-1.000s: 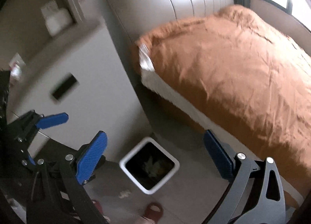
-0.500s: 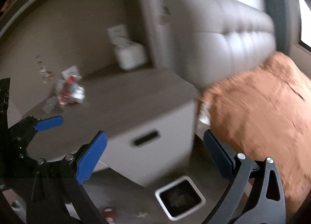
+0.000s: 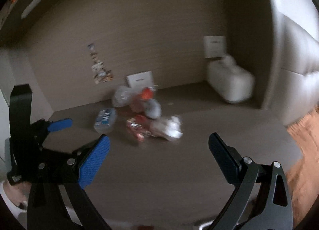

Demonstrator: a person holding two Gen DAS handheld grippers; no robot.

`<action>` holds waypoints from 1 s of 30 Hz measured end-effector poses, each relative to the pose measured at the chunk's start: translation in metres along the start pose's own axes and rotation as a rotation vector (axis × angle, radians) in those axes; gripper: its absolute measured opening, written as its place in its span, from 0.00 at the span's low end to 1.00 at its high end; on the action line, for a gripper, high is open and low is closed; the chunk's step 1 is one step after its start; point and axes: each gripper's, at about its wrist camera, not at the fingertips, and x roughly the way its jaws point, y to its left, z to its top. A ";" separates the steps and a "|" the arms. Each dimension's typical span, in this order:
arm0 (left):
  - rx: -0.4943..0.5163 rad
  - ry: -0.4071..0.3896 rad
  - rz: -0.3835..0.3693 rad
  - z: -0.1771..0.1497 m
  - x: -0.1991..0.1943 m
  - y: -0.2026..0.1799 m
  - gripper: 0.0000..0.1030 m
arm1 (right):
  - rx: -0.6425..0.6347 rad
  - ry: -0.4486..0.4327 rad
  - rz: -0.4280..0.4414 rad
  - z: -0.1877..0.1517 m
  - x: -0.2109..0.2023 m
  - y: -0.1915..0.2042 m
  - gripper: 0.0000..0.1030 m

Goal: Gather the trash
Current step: 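Move both tools back over the trash on the desk, then grasp blue box with left tool while right tool grasps red snack wrapper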

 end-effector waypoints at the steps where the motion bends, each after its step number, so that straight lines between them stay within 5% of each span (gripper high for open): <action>1: -0.016 -0.001 0.014 0.002 0.006 0.012 0.95 | -0.004 0.013 0.012 0.003 0.016 0.009 0.96; 5: -0.048 0.051 0.057 0.009 0.047 0.056 0.95 | -0.025 0.077 0.019 0.005 0.071 0.035 0.96; 9: -0.101 0.074 -0.046 0.018 0.076 0.085 0.95 | -0.051 0.119 0.005 0.003 0.106 0.048 0.96; 22: -0.053 0.184 -0.101 0.021 0.139 0.072 0.95 | -0.085 0.205 -0.066 -0.001 0.160 0.050 0.80; 29: -0.062 0.223 -0.098 0.013 0.155 0.068 0.71 | -0.060 0.231 -0.073 -0.008 0.168 0.045 0.29; 30: -0.071 0.218 -0.102 0.013 0.154 0.069 0.70 | -0.047 0.224 -0.070 -0.007 0.166 0.043 0.28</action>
